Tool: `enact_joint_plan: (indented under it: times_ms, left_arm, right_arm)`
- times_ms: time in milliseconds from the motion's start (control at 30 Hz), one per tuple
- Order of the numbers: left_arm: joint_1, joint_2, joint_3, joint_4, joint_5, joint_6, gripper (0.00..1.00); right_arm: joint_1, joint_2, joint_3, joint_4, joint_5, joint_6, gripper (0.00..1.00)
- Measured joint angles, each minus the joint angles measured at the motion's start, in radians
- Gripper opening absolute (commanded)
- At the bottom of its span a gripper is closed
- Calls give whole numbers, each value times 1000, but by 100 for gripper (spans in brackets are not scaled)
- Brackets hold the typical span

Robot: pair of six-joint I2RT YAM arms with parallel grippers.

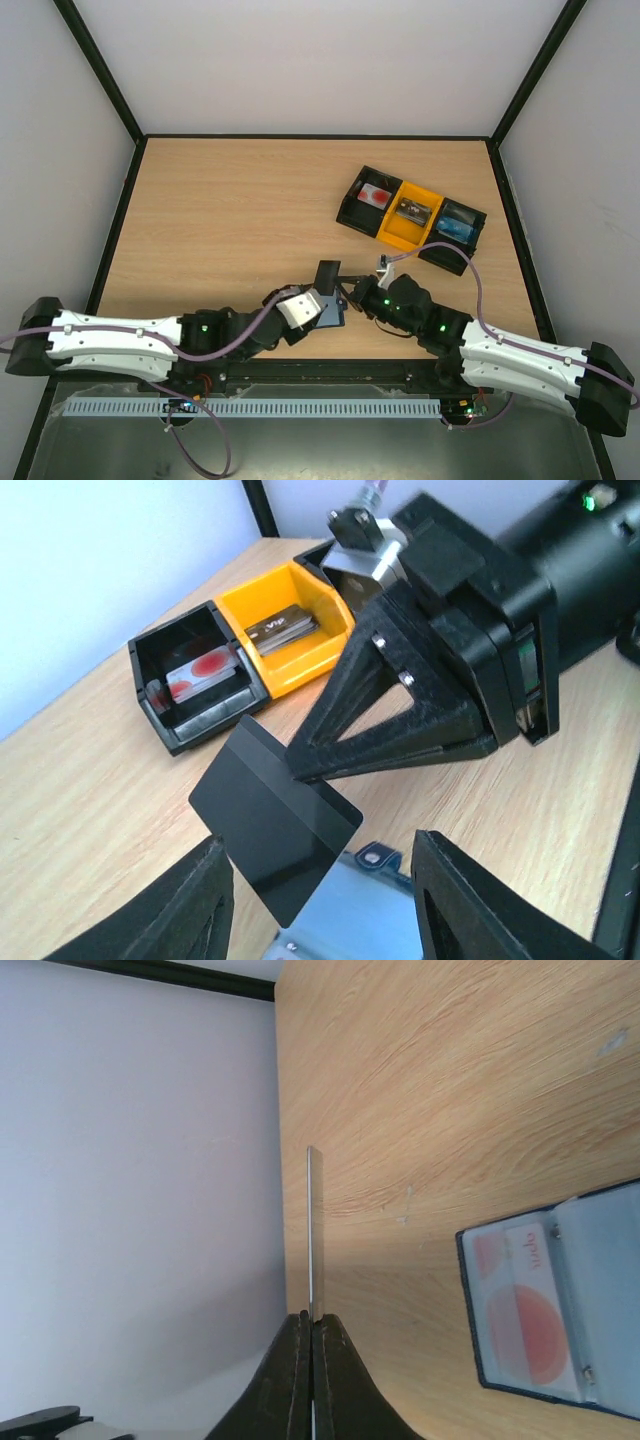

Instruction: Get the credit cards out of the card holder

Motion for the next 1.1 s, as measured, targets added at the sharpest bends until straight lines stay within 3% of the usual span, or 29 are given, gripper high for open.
enact_joint_plan:
  times_ms: [267,633,867,1100]
  left_arm:
    - [-47,129,24,-48,-113,170,54]
    - [-54,223,30,-55,-223,259,52]
    - [-57,241,38,-53,-286,270,39]
    - [-60,243,48,-63,-343,251,5]
  right_arm:
    - [-1,0,0,42,-47,27,2]
    - [-1,1,-3,111,-97,56,2]
    - [-1,3,-8,143,-122,60,2]
    - [-1,10,-30,174,-146,66,2]
